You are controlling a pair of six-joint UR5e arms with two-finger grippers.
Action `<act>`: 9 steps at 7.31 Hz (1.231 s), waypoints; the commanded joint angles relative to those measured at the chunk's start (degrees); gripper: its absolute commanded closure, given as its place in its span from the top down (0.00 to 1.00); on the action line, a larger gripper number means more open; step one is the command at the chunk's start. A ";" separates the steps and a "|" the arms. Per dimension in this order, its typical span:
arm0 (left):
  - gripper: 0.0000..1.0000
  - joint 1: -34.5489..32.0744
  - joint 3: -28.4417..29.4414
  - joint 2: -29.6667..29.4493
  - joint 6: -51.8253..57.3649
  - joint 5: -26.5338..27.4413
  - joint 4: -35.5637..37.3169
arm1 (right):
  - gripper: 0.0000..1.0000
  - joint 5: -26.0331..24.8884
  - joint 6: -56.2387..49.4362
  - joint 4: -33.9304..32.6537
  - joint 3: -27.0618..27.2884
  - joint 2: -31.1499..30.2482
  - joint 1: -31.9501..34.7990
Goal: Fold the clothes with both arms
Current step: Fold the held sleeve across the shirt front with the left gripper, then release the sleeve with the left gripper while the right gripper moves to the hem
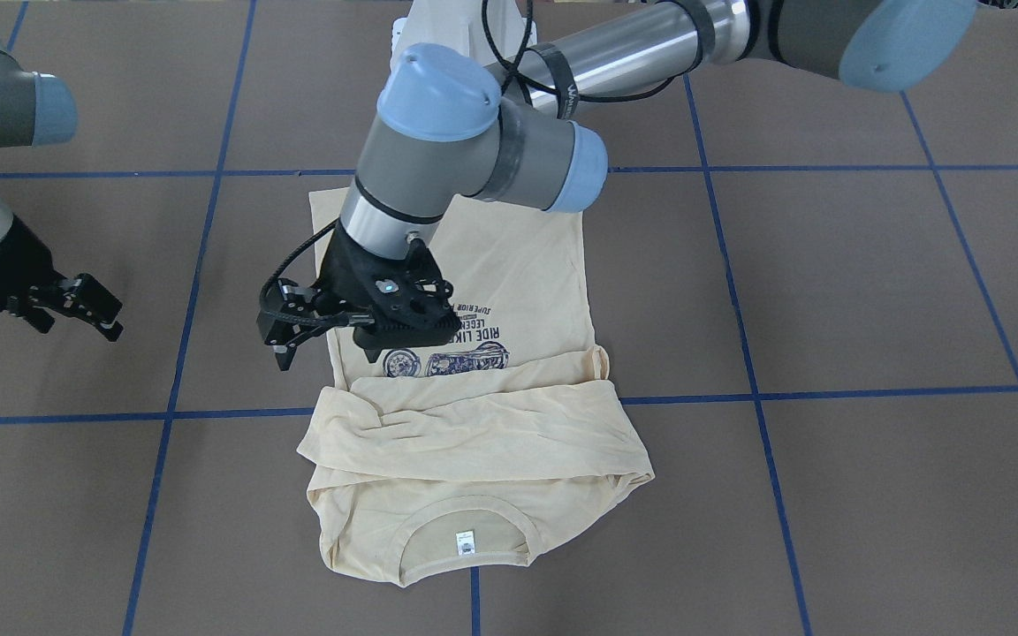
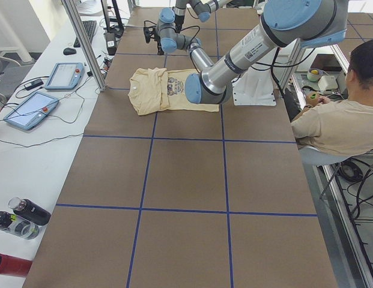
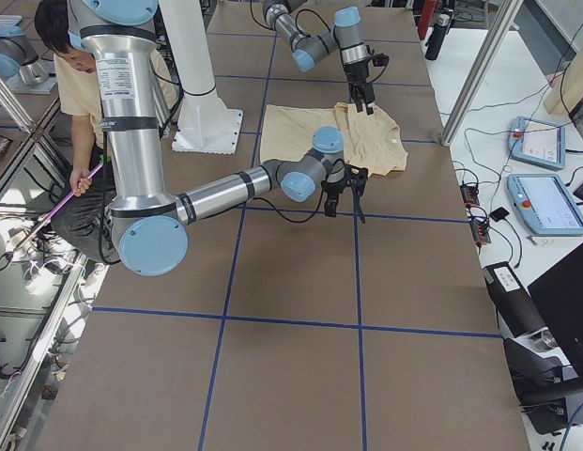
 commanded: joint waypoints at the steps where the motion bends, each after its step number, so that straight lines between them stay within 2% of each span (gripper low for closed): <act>1: 0.96 -1.03 -12.76 9.40 0.07 -0.97 0.86 | 0.99 -6.84 22.63 5.28 3.64 -0.35 -9.47; 2: 0.96 -1.21 -17.42 13.18 0.07 -0.89 0.86 | 0.99 -15.33 31.43 5.19 6.28 -1.04 -16.14; 3: 0.96 -1.30 -20.34 15.31 0.07 -0.89 1.04 | 0.99 -20.38 38.83 4.58 9.26 -1.22 -21.77; 4: 0.96 -1.30 -23.07 16.98 0.07 -0.80 1.13 | 0.99 -26.61 45.34 2.14 12.34 -2.44 -28.61; 5: 0.96 -1.30 -24.05 17.87 -0.01 -0.54 1.30 | 0.98 -35.54 49.14 -3.11 13.59 -2.28 -36.60; 6: 0.96 -1.13 -24.67 18.14 -0.01 -0.27 1.91 | 0.96 -39.81 53.19 -6.29 14.38 -2.02 -41.73; 9: 0.96 -1.12 -25.64 17.96 -0.01 2.35 3.93 | 0.88 -40.82 55.51 -8.41 15.44 -2.37 -43.71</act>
